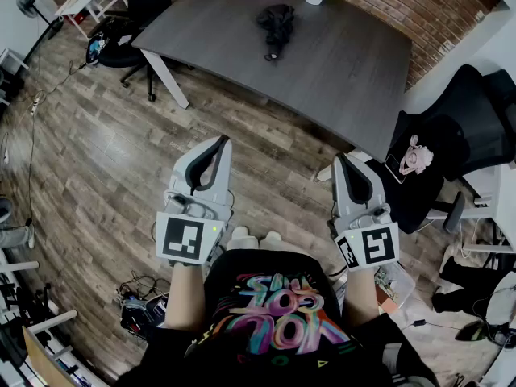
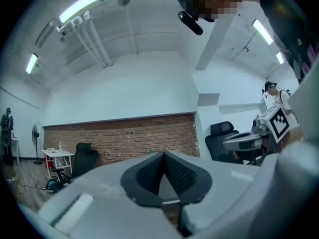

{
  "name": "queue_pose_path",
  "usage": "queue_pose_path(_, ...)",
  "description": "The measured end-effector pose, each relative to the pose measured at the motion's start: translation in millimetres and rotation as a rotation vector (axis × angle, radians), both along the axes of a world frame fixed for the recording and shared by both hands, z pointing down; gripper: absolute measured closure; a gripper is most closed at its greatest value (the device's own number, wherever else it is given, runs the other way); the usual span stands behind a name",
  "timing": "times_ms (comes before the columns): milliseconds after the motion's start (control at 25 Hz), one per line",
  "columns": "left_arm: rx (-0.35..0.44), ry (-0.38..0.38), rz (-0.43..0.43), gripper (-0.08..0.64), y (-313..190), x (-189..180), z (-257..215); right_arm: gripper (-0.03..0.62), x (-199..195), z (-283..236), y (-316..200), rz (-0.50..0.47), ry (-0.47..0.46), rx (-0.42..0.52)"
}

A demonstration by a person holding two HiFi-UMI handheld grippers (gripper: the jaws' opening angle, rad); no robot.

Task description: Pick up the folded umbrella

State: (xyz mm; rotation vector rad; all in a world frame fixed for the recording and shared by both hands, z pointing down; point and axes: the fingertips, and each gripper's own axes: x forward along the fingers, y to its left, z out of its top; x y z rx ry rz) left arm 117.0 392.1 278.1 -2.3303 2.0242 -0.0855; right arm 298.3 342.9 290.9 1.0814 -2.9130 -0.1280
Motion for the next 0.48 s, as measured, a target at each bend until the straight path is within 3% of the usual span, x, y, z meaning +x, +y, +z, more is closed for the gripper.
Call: queue_pose_path(480,-0.012,-0.016,-0.070,0.558,5,15,8,0.592,14,6,-3,-0.083,-0.005,-0.004)
